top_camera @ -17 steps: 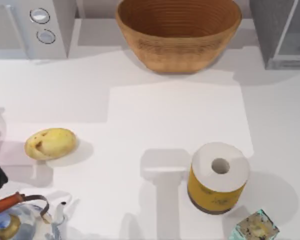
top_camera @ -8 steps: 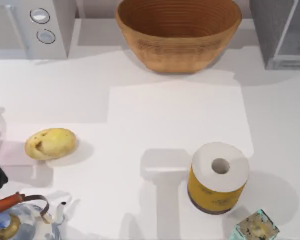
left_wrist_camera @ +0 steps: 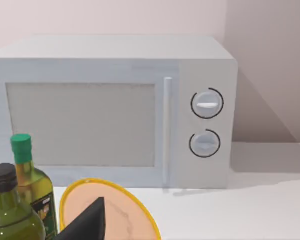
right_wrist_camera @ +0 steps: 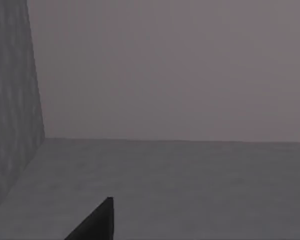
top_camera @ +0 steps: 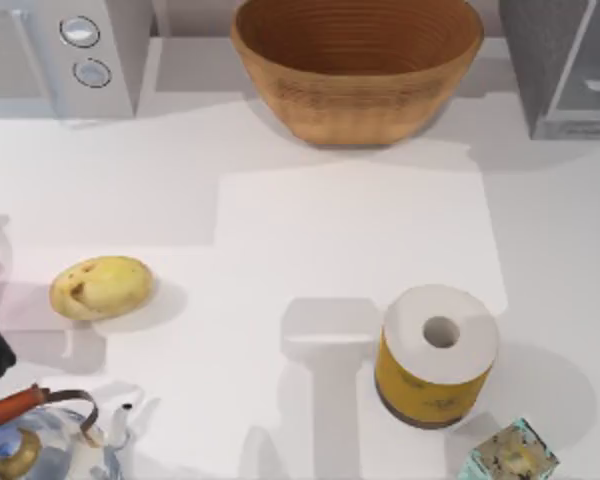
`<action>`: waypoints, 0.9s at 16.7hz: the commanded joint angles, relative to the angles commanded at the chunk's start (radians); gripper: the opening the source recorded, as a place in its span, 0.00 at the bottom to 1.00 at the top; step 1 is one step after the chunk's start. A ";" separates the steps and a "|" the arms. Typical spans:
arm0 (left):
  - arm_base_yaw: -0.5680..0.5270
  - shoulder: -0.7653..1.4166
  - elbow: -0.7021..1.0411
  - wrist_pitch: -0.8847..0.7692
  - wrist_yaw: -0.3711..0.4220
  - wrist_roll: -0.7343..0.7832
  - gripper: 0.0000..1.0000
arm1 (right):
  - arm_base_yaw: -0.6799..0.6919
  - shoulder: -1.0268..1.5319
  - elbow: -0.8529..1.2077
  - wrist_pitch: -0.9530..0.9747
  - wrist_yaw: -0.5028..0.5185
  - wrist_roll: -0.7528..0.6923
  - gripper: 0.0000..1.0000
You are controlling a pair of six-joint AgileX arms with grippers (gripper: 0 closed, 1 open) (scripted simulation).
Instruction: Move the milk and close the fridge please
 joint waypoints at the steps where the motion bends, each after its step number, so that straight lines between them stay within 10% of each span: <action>1: 0.000 0.000 0.000 0.000 0.000 0.000 1.00 | 0.000 0.000 0.000 0.000 0.000 0.000 1.00; 15: 0.000 0.000 0.000 0.000 0.000 0.000 1.00 | 0.035 -0.685 -0.363 -0.299 0.088 -0.019 1.00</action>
